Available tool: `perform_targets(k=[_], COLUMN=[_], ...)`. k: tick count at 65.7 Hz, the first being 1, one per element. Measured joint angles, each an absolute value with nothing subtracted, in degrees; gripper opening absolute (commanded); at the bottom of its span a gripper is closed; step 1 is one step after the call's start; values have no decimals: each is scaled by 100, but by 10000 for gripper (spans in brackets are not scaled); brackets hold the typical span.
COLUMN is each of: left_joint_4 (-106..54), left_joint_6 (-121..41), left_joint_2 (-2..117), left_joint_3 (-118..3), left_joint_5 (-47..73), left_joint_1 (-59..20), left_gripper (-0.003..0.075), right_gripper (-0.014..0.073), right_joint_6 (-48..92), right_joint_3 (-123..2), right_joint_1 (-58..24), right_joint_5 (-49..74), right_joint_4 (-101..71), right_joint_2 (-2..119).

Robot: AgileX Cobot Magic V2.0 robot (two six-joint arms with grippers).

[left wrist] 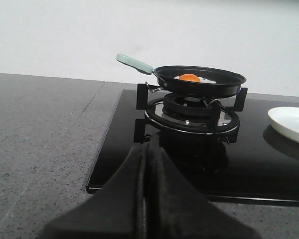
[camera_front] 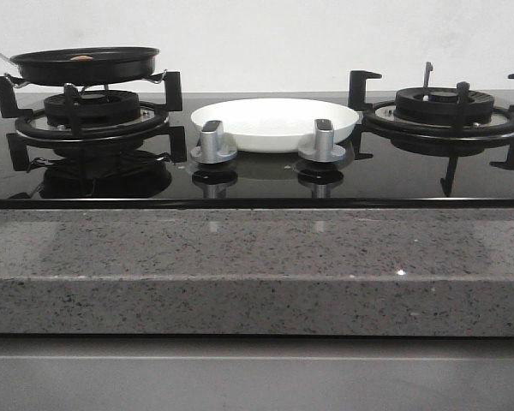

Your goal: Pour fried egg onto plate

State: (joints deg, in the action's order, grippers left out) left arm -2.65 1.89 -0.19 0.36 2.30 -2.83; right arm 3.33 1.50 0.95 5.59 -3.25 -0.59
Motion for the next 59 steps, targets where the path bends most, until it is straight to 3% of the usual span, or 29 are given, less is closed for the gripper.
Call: perform_targets(k=[59], left_joint_4=[-265], left_joint_6=[189], left_joint_2=[-19], left_joint_3=[36], left_joint_5=[-78], left_joint_1=[-283], left_gripper=[-20], right_gripper=[-110], right_joint_6=[333], right_joint_3=[157], right_joint_1=[95], right_joint_5=[440], right_joint_4=[-325], right_joint_2=[-59])
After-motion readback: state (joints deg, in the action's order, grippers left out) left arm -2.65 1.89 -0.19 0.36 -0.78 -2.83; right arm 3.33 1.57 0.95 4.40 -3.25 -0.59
